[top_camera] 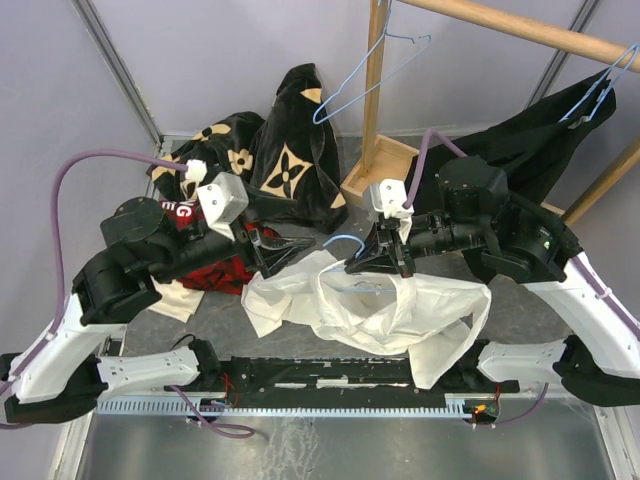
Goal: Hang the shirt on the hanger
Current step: Hang the shirt on the hanger.
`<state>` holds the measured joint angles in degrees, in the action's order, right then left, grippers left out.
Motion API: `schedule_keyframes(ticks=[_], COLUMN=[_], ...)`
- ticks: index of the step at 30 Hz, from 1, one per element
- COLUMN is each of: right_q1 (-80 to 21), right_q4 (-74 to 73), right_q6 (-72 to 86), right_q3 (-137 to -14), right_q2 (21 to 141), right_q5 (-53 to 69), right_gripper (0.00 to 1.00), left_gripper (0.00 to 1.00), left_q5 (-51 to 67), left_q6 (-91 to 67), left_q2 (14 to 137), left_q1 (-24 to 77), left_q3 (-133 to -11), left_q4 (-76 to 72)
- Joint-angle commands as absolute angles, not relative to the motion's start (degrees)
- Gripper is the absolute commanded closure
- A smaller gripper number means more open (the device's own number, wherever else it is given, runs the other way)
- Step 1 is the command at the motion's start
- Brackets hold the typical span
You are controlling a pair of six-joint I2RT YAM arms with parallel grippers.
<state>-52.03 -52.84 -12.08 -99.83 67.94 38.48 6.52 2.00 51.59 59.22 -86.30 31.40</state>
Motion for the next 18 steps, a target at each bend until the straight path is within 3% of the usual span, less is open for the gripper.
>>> schedule_keyframes(ticks=[1,11,15,18], right_q1=[-53.7,-56.08,-57.04,-57.51], right_q4=[-46.7,-46.99,-49.51,-49.56], right_q6=[-11.63,-12.09,-13.19,-13.27], right_q3=[-98.78,-98.96,-99.31,-98.66], right_q2=[67.6,69.28,70.44,70.45], right_q5=[37.5,37.77,38.01,38.06], right_gripper=[1.0,1.0,1.0,1.0], left_gripper=[0.26,0.31,0.45,0.61], left_q5=[15.57,23.5,25.04,26.51], left_q6=[5.52,4.36,3.89,3.45], left_q2=[53.26,55.33,55.93,57.05], left_q1=[59.06,59.12,59.09,59.07], left_q3=[-90.19,-89.27,-89.02,-89.52], left_q4=[28.09,26.83,25.44,25.54])
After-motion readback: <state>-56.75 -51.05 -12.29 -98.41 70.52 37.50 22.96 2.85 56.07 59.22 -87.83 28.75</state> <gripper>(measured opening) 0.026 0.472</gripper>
